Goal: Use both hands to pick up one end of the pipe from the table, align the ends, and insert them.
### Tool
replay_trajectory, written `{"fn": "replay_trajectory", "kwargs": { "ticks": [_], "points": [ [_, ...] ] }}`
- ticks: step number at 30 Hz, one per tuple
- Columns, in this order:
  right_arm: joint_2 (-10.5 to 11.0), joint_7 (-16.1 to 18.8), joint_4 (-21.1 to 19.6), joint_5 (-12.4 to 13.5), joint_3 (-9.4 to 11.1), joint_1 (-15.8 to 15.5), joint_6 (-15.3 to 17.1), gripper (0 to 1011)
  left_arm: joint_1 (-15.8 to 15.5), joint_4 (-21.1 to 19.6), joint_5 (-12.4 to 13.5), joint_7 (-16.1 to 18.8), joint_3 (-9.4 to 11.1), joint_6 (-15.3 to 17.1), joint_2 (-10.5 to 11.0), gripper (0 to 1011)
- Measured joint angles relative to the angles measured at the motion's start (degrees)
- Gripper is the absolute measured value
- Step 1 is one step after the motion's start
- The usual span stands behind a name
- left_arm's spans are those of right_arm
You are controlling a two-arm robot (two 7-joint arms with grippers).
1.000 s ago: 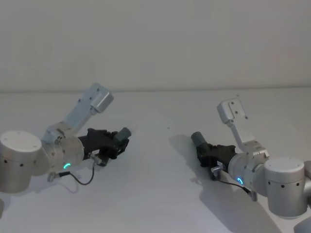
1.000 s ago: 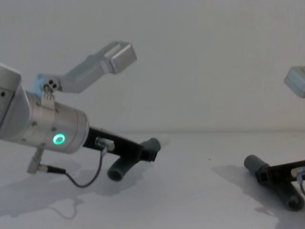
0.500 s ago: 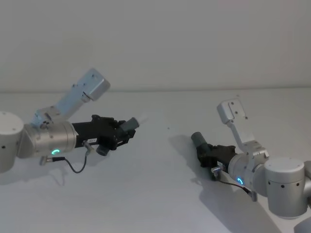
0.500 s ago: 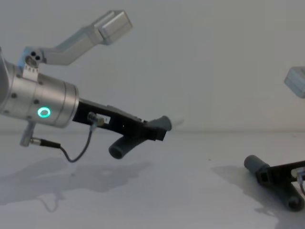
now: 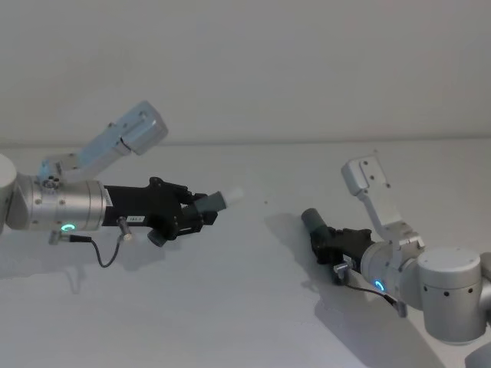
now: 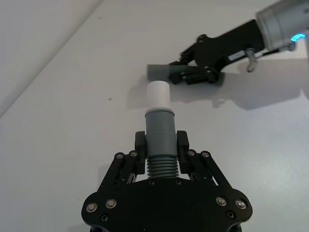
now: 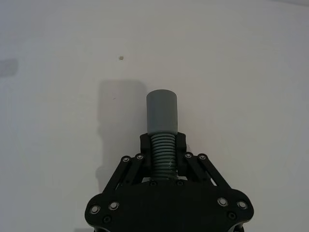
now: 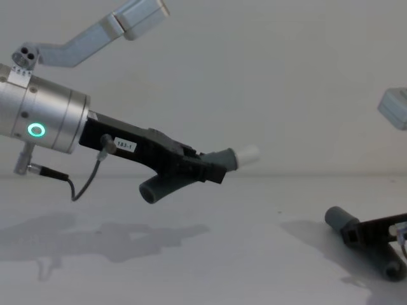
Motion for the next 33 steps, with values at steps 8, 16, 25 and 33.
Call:
{"fn": "replay_trajectory", "kwargs": {
  "ticks": [8, 16, 25, 33],
  "points": [
    [2.20, 1.69, -1.37, -2.08, -2.07, 0.74, -0.48, 255, -2.09, 1.78, -0.01, -4.97, 1.67, -3.36, 1.15, 341],
    [6.13, 3.86, -4.70, -5.53, -5.24, 1.94, -0.54, 255, -2.39, 2.67, 0.29, -5.28, 2.05, -7.08, 1.61, 341],
    [11.18, 6.96, -9.50, -9.48, -8.71, 3.61, 0.82, 255, -1.92, 3.56, 0.37, -3.77, 1.66, -10.55, 1.41, 341],
    [16.64, 11.73, -13.92, -12.85, -12.67, 5.97, 1.77, 255, -1.68, 4.03, 0.39, -2.99, 1.47, -12.38, 1.29, 341]
  ]
}}
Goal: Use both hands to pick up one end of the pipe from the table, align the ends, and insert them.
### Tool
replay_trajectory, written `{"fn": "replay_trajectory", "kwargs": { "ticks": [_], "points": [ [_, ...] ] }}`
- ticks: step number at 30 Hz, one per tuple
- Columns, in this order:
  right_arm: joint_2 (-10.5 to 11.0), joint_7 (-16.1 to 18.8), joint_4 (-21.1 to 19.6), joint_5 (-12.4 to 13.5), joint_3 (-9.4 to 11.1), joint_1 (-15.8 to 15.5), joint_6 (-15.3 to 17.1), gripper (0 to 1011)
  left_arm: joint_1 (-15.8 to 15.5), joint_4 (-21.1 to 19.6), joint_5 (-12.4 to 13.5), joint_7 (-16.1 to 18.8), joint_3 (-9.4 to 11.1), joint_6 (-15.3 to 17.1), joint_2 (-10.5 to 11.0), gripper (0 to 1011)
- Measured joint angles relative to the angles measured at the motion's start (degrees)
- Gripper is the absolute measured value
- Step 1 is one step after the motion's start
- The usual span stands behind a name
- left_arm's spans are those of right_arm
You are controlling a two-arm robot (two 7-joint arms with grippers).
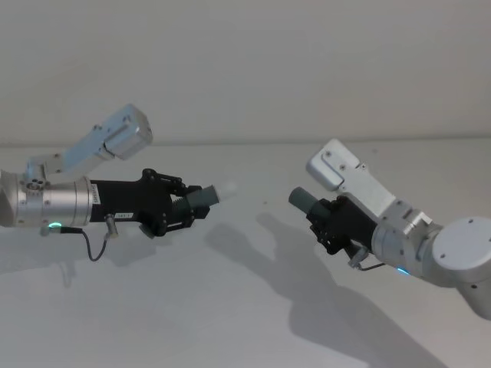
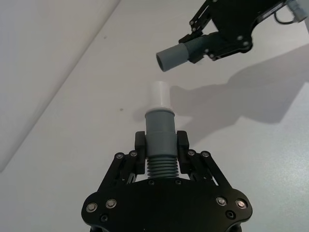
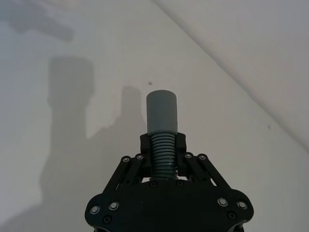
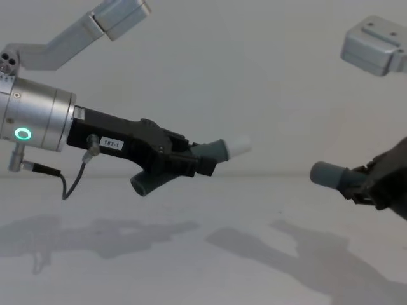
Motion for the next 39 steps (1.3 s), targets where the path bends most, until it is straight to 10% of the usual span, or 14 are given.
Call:
{"fn": "replay_trajectory", "kwargs": {
  "ticks": [21, 39],
  "points": [
    [9.90, 11.20, -4.20, -10.92, -9.95, 8.94, -8.25, 255, 0.19, 0.35, 0.00, 0.64, -0.16, -1.51, -0.11, 341],
    [11.82, 16.10, 1.10, -22.39, -16.86, 18.25, -22.98, 255, -0.33, 0.39, 0.51, 0.04, 0.55, -2.39, 0.18, 341]
  ]
}}
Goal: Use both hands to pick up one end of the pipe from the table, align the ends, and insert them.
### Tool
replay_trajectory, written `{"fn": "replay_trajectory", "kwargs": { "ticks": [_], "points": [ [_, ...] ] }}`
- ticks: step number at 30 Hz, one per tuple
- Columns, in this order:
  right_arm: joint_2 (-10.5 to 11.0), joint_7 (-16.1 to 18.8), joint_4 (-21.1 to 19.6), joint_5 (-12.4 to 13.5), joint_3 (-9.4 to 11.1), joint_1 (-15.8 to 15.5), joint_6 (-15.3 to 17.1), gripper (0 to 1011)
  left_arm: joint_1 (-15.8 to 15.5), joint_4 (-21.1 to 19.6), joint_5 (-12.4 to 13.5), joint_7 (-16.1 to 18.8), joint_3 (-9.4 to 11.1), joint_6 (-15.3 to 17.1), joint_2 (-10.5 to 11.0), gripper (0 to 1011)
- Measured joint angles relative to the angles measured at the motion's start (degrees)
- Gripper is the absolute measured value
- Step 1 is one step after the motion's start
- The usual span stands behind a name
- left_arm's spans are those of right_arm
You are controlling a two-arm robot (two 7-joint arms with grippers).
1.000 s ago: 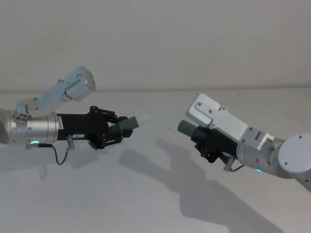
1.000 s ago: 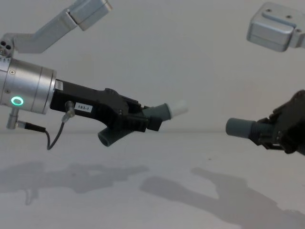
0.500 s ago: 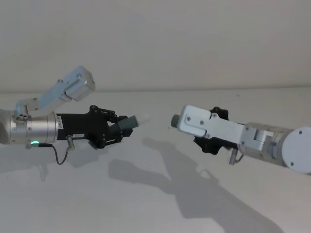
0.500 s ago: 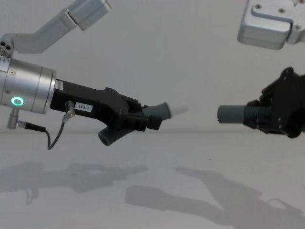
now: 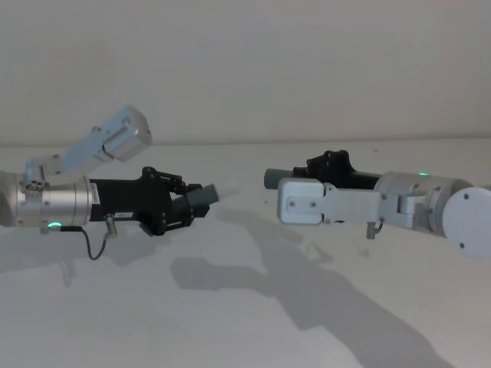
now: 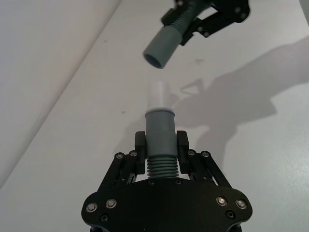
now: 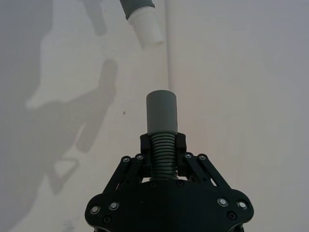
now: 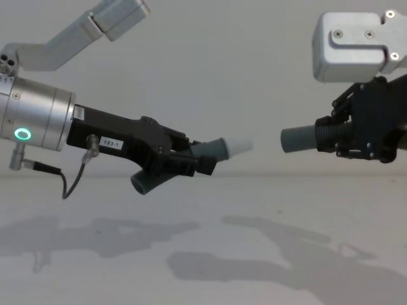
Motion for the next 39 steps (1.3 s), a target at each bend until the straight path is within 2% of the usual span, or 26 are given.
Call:
{"fn": "replay_trajectory", "kwargs": {
  "ticks": [14, 23, 31, 39],
  "points": [
    [0.12, 2.05, 2.00, -3.62, -1.79, 2.59, -4.02, 255, -1.96, -0.30, 2.34, -2.47, 2.33, -2.83, 0.91, 341],
    [1.25, 3.55, 1.52, -5.74, -2.67, 3.33, -5.72, 255, -2.55, -0.45, 3.09, -3.17, 3.07, -3.70, 1.22, 341],
    [2.31, 3.87, -0.02, -5.96, -2.69, 2.92, -7.30, 255, -2.83, -0.52, 3.42, -3.49, 3.37, -4.10, 1.36, 341],
    [2.44, 3.92, -1.55, -5.13, -2.15, 2.10, -8.19, 255, -2.95, -0.56, 3.59, -3.65, 3.53, -4.26, 1.39, 341]
  ]
}}
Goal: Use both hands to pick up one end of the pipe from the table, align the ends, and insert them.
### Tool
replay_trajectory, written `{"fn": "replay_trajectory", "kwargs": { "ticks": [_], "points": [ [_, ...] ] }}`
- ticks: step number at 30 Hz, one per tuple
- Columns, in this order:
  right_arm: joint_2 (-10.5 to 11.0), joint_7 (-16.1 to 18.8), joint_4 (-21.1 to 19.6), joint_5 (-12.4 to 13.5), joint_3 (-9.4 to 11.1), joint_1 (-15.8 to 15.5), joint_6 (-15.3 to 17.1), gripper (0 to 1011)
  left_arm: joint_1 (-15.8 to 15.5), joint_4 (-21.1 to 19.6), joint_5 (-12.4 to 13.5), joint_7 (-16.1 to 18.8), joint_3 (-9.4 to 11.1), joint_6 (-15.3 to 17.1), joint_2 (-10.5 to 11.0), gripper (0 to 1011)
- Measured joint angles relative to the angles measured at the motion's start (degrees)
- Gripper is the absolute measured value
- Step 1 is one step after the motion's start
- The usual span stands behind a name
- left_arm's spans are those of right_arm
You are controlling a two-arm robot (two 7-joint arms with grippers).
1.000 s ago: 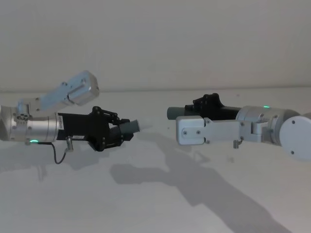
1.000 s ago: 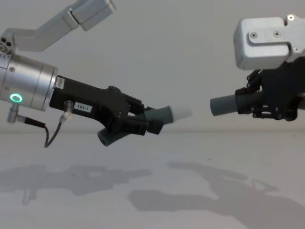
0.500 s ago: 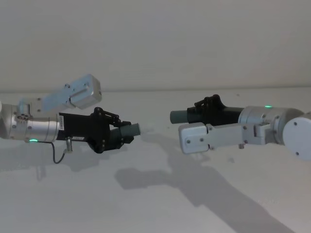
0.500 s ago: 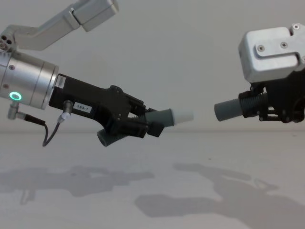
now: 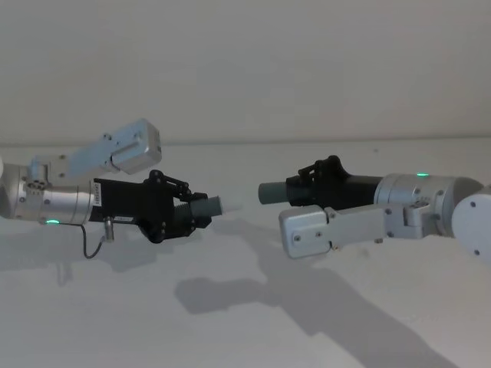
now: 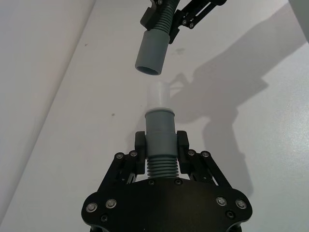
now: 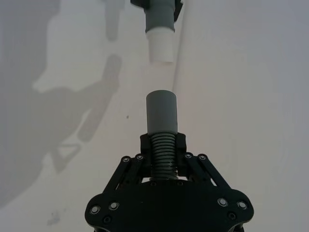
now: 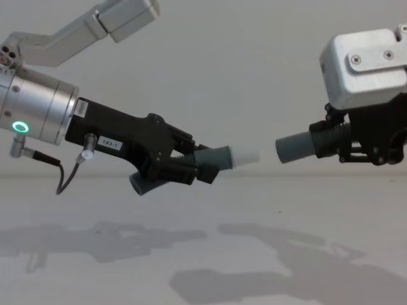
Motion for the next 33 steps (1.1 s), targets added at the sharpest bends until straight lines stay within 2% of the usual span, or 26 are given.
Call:
{"fn": "replay_trajectory", "kwargs": {
  "ticks": [33],
  "points": [
    [-1.08, 0.59, -1.85, 1.88, 1.80, -1.96, -1.01, 255, -0.13, 0.00, 0.15, -0.16, 0.16, -0.20, 0.07, 341]
  ]
}}
